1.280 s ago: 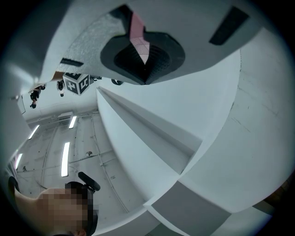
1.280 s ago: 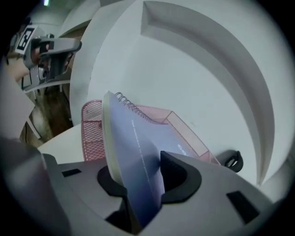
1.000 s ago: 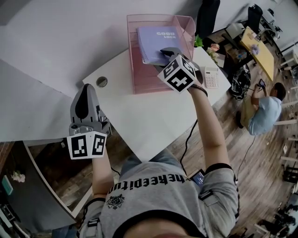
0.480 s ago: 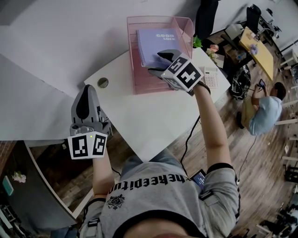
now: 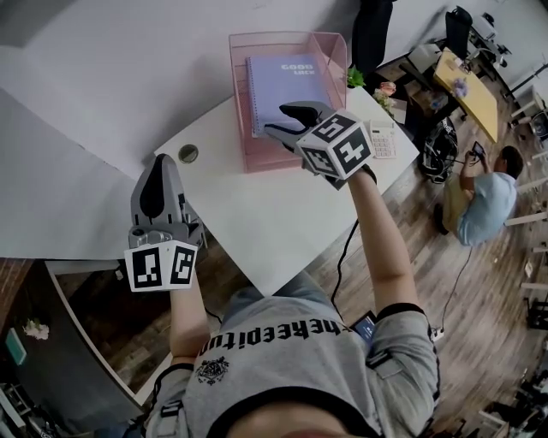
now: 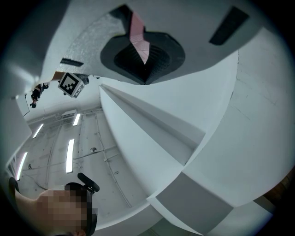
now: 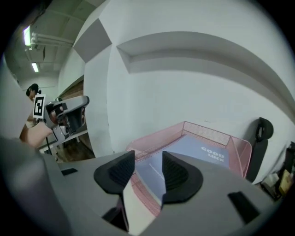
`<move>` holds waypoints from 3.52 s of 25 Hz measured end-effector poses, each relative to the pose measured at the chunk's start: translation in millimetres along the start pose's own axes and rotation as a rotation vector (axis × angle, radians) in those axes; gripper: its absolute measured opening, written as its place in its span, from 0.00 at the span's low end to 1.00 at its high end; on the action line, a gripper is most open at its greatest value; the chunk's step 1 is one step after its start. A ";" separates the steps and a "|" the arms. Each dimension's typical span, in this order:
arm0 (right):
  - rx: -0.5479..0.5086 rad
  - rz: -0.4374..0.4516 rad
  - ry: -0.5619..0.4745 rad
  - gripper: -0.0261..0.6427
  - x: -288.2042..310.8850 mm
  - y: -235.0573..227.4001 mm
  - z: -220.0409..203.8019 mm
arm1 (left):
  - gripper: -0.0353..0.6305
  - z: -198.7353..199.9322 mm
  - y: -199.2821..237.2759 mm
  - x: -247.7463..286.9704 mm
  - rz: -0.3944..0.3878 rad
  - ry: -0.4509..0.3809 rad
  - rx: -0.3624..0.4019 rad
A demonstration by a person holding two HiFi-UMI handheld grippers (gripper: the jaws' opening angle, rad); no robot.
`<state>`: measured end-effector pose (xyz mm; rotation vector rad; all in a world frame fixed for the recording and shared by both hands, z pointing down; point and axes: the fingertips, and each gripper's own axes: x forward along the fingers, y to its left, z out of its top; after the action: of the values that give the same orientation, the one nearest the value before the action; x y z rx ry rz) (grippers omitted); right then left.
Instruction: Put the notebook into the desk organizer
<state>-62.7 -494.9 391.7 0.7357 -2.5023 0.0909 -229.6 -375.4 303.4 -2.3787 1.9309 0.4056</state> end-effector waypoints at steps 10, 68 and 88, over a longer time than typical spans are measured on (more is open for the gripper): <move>0.098 -0.232 -0.205 0.04 -48.9 -4.6 9.4 | 0.06 9.5 -14.4 -4.9 -0.047 -0.014 -0.001; 0.144 -0.689 -0.606 0.04 -233.6 69.6 10.2 | 0.06 36.9 -80.0 -36.6 -0.192 -0.050 0.031; 0.153 -0.694 -0.622 0.04 -245.3 77.7 8.6 | 0.06 38.2 -86.2 -44.3 -0.192 -0.049 0.025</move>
<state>67.9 -311.6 266.9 1.8878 -2.6297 -0.2310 -160.9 -306.5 266.1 -2.4838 1.6578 0.4203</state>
